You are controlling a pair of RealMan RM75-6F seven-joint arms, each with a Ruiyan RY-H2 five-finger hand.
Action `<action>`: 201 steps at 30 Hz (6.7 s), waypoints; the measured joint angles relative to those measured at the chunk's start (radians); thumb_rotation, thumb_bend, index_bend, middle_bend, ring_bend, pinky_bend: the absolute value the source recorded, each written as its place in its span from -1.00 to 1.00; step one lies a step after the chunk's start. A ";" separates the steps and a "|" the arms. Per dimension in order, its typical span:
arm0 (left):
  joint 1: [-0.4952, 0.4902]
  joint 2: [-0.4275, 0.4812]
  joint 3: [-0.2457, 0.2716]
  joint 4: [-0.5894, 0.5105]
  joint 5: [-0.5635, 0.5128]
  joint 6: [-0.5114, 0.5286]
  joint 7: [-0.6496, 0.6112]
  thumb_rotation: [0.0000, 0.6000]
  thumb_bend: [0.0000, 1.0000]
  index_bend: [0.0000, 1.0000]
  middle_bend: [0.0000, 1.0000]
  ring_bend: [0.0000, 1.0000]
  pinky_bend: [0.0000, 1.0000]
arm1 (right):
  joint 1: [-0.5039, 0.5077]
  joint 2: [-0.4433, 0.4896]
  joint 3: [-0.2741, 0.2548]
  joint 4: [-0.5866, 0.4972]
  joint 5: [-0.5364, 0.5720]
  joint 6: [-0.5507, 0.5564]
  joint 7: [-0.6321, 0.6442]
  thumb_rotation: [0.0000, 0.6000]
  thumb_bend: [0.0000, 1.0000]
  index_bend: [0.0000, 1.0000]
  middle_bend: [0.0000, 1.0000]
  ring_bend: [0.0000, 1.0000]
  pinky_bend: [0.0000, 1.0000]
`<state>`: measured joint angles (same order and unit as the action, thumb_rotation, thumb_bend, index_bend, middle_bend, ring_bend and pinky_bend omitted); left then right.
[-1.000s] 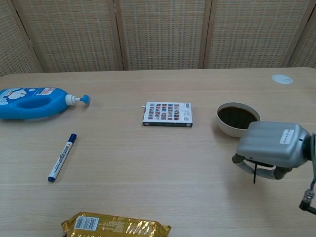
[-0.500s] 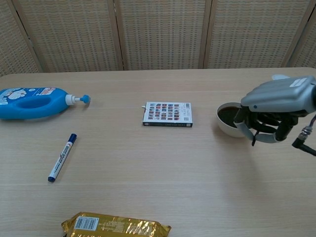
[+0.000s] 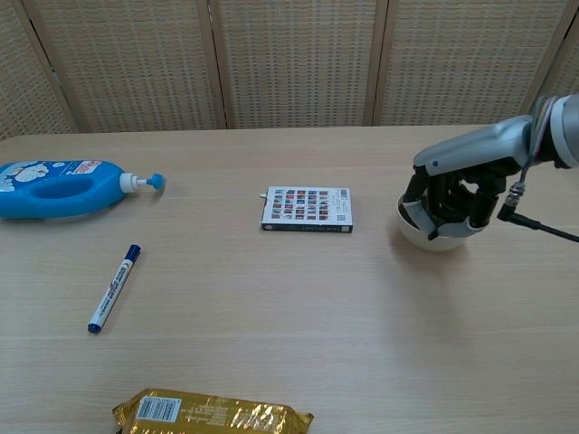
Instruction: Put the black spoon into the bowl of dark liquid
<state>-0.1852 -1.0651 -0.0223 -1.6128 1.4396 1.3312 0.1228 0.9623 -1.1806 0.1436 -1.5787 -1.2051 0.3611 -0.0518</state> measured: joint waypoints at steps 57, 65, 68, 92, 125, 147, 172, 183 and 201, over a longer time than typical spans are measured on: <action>0.018 -0.008 0.005 -0.009 -0.044 -0.014 0.022 1.00 -0.17 -1.00 -1.00 -1.00 -1.00 | 0.084 -0.302 0.210 0.546 0.010 -0.417 0.212 1.00 0.34 0.26 0.68 0.48 0.42; 0.027 -0.006 0.009 -0.007 -0.053 -0.012 0.019 1.00 -0.17 -1.00 -1.00 -1.00 -1.00 | 0.102 -0.339 0.235 0.632 0.029 -0.443 0.197 1.00 0.34 0.26 0.68 0.48 0.42; 0.027 -0.006 0.008 -0.008 -0.053 -0.013 0.020 1.00 -0.17 -1.00 -1.00 -1.00 -1.00 | 0.100 -0.344 0.239 0.652 0.035 -0.452 0.186 1.00 0.34 0.27 0.68 0.48 0.42; 0.034 -0.008 0.011 0.005 -0.056 -0.010 0.006 1.00 -0.17 -1.00 -1.00 -1.00 -1.00 | 0.107 -0.359 0.262 0.658 0.066 -0.496 0.118 1.00 0.34 0.27 0.68 0.48 0.42; 0.040 -0.017 0.016 0.018 -0.055 -0.014 -0.007 1.00 -0.17 -1.00 -1.00 -1.00 -1.00 | 0.125 -0.334 0.218 0.655 0.093 -0.489 0.125 1.00 0.34 0.27 0.68 0.48 0.42; 0.037 -0.017 0.014 0.010 -0.047 -0.016 -0.004 1.00 -0.17 -1.00 -1.00 -1.00 -1.00 | 0.105 -0.291 0.196 0.595 0.092 -0.417 0.157 1.00 -1.00 -0.17 0.68 0.48 0.42; 0.052 -0.018 0.003 0.011 -0.038 0.029 -0.011 1.00 -0.17 -1.00 -1.00 -1.00 -1.00 | -0.086 -0.056 0.286 0.166 0.058 -0.069 0.274 1.00 -0.97 -0.20 0.13 0.23 0.42; 0.084 -0.032 -0.010 0.021 -0.036 0.102 -0.021 1.00 -0.17 -1.00 -1.00 -1.00 -1.00 | -0.279 0.015 0.232 -0.017 -0.008 0.349 0.208 1.00 -0.62 -0.16 -0.14 -0.14 0.17; 0.136 -0.082 -0.001 0.035 0.068 0.237 -0.050 1.00 -0.17 -1.00 -1.00 -1.00 -1.00 | -0.594 0.044 0.028 -0.196 -0.105 0.962 -0.267 1.00 -0.58 -0.38 -0.63 -0.81 -0.70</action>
<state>-0.0496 -1.1467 -0.0235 -1.5776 1.5078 1.5685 0.0726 0.3684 -1.1367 0.1716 -1.7746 -1.3104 1.3234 -0.3183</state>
